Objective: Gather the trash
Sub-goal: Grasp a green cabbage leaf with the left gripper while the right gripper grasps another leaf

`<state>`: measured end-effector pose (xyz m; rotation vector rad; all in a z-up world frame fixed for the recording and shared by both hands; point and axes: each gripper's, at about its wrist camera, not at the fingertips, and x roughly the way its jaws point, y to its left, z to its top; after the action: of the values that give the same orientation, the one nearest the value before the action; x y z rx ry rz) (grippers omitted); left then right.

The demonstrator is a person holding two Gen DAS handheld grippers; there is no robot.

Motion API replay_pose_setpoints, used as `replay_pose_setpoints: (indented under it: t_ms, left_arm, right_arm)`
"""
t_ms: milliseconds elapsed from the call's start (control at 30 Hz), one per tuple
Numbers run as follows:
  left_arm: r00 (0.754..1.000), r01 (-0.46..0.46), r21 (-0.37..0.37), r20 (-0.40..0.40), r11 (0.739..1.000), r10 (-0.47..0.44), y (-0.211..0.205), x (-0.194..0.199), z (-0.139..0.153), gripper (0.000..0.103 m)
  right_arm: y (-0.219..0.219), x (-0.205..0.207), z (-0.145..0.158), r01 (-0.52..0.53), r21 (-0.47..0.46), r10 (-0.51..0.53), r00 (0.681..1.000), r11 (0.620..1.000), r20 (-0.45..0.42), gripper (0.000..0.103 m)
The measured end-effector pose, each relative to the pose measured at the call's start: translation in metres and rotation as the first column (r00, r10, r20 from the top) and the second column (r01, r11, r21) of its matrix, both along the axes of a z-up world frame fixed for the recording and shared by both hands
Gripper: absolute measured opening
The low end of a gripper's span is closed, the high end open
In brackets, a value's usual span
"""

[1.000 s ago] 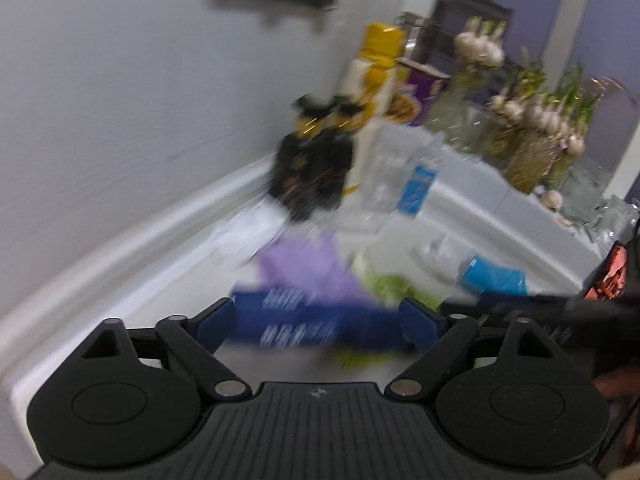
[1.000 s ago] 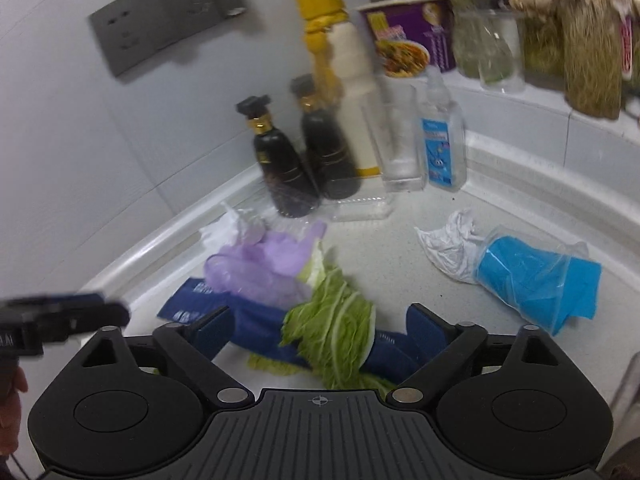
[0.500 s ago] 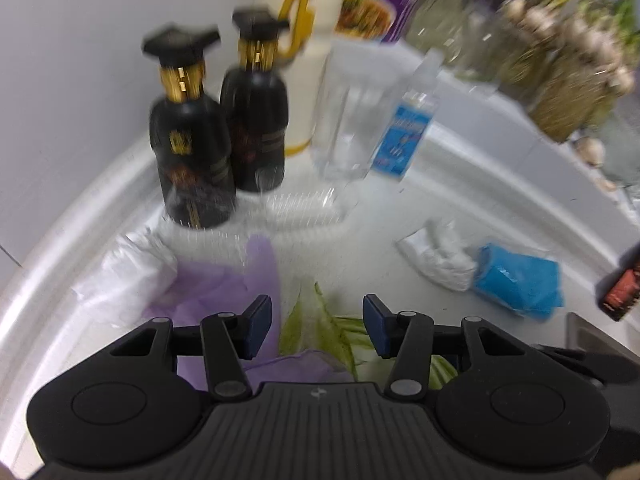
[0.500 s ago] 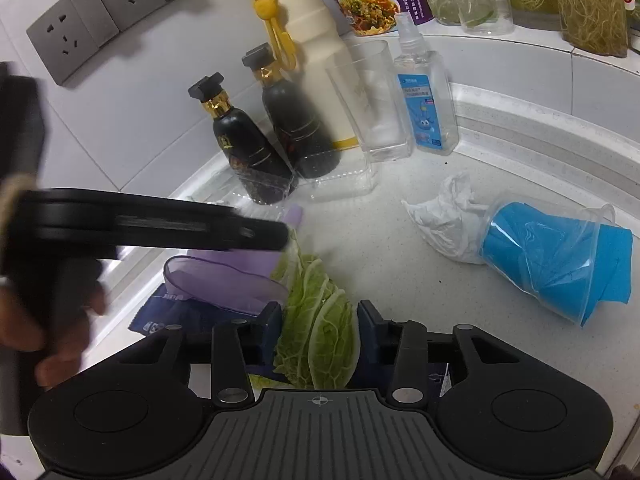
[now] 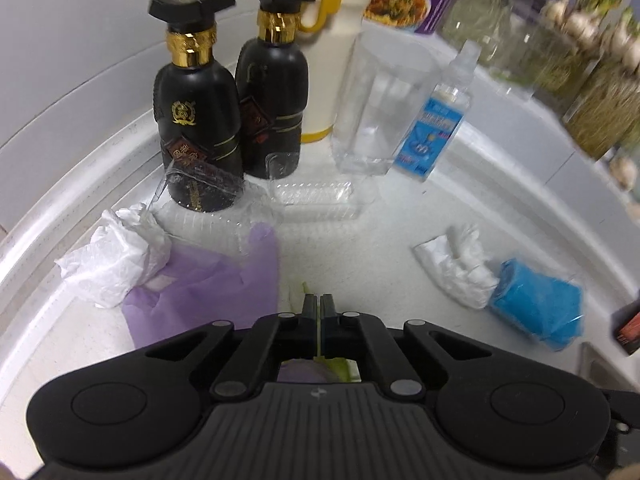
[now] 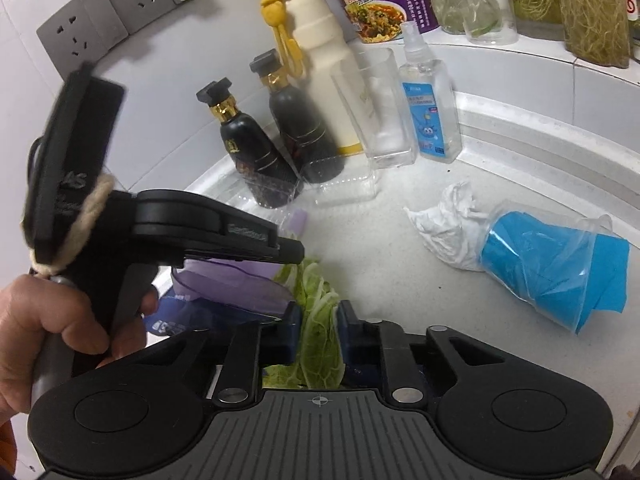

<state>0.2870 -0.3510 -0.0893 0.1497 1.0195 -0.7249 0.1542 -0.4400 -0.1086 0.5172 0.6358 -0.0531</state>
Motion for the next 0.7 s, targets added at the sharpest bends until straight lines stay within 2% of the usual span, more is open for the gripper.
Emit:
replay_pose_setpoints:
  t_ms: [200,367,467,533,600,700]
  left_arm:
    - [0.999,0.001,-0.091,0.033,0.996,0.002,0.019,-0.006,0.023,0.000]
    - [0.999,0.008,-0.126,0.045,0.992,-0.002,0.030,-0.014,0.039,0.000]
    - [0.999,0.030,-0.087,0.026,0.996,-0.028,0.026,-0.013,0.036,0.002]
    - [0.999,0.036,-0.046,0.026,0.998,-0.035,0.020,-0.012,0.031,0.010]
    - [0.999,0.032,-0.023,0.028,0.999,-0.031,0.016,-0.012,0.023,0.024]
    - [0.999,0.041,0.038,0.028,0.998,-0.043,0.004,-0.011,0.009,0.030]
  right_arm:
    - [-0.005,-0.013,0.007,0.030,0.026,-0.030,0.999,0.999,0.027,0.014]
    - [-0.002,-0.024,0.019,0.050,0.023,-0.051,0.997,0.998,0.051,0.014]
    - [0.000,-0.033,0.027,0.078,0.003,-0.078,0.995,0.997,0.067,0.014]
    - [0.001,-0.037,0.032,0.095,-0.013,-0.094,0.993,0.995,0.077,0.014]
    - [0.000,-0.040,0.035,0.106,-0.018,-0.105,0.992,0.994,0.075,0.014]
    - [-0.002,-0.041,0.033,0.104,-0.011,-0.103,0.993,0.994,0.061,0.014]
